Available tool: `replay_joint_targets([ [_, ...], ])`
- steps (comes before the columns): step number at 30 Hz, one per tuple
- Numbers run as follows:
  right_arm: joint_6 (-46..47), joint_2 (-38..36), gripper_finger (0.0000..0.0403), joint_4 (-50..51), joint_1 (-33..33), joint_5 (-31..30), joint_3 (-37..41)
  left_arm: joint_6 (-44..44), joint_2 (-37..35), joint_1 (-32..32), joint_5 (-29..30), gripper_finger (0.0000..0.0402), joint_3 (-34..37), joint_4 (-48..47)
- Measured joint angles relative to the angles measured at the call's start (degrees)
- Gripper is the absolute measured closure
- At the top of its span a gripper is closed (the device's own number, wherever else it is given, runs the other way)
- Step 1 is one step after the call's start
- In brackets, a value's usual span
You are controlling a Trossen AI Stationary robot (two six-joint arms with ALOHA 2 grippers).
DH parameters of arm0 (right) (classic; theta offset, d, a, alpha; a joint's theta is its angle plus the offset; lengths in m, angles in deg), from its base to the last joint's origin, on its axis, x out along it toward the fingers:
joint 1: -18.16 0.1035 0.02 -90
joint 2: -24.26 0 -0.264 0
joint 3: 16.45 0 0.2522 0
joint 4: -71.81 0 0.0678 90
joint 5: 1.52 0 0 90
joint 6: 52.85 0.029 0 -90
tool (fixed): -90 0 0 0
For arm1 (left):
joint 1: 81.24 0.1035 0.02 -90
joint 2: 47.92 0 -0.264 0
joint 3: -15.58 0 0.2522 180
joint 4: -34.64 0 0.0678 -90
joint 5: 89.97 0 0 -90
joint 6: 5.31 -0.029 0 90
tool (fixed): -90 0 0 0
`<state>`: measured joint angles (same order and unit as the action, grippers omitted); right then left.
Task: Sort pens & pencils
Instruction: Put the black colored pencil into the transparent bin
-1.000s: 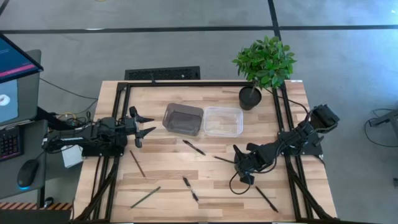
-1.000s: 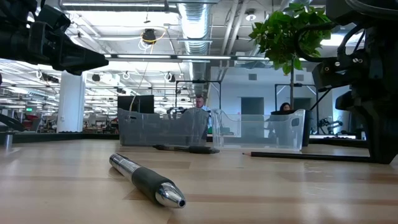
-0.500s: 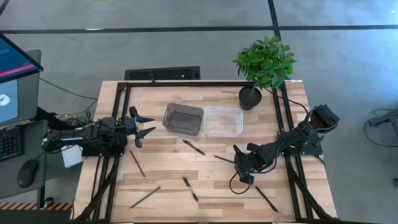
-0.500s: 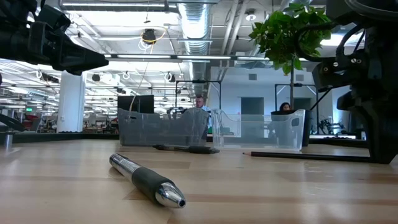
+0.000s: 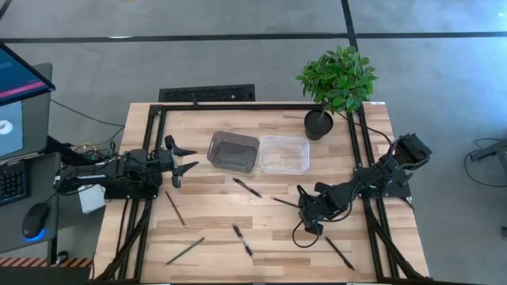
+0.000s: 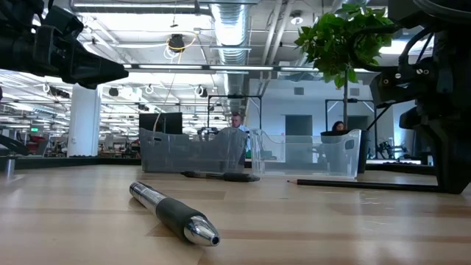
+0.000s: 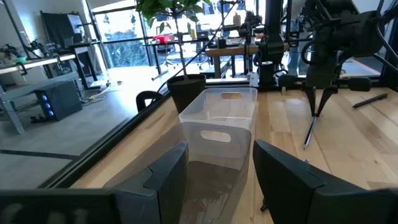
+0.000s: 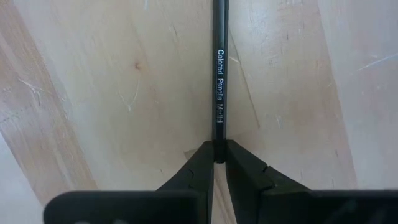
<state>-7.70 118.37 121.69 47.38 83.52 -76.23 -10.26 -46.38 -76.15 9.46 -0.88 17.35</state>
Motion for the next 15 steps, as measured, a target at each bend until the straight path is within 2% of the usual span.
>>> replay_joint_targets([
  [15, -0.02, -0.28, 0.0344, 0.2, 0.0, -0.41, -0.13, 0.0, 0.0, 0.01, 0.01, 0.0228, 0.0, 0.0],
])
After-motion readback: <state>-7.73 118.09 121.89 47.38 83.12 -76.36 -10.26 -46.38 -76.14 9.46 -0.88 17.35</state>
